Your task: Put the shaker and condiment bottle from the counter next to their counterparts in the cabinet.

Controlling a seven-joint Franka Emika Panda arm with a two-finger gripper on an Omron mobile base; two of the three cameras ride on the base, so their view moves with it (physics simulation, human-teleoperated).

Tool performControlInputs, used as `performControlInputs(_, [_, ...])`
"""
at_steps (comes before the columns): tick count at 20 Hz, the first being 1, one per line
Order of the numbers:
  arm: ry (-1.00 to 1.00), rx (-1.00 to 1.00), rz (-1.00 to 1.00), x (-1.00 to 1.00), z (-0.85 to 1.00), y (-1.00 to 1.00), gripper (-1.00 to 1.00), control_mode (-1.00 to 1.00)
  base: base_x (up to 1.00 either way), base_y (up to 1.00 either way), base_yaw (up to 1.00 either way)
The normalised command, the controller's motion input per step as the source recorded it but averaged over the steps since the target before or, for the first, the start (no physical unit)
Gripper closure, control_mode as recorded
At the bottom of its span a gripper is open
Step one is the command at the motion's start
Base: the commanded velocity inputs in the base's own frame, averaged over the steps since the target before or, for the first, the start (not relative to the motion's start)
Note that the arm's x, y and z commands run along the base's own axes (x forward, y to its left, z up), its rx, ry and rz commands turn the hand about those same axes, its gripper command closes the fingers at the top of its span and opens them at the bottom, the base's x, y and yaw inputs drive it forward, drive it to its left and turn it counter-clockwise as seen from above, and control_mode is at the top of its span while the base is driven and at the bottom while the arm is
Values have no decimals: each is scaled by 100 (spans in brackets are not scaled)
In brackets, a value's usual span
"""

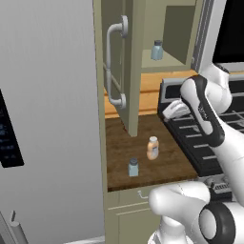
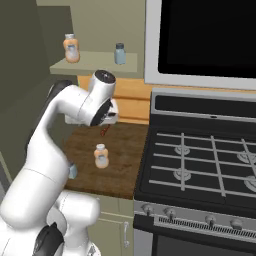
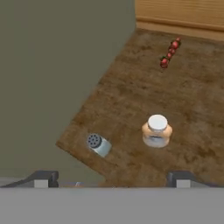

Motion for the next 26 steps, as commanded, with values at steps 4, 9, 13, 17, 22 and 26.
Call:
performControlInputs(4, [-23, 19, 37, -10, -13, -10, -100, -100, 0, 0, 0])
performControlInputs(9, [-26, 6, 33, 0, -43, 0, -100, -100, 0, 0, 0])
performControlInputs(13, [-51, 16, 46, 0, -68, -2, -100, -100, 0, 0, 0])
performControlInputs(17, [-53, 19, 45, 0, -63, -12, -100, -100, 0, 0, 0])
performControlInputs(22, [-3, 0, 4, 0, -4, 0, -100, -100, 0, 0, 0])
performControlInputs(26, [0, 9, 14, 57, 0, 0, -100, -100, 0, 0, 0])
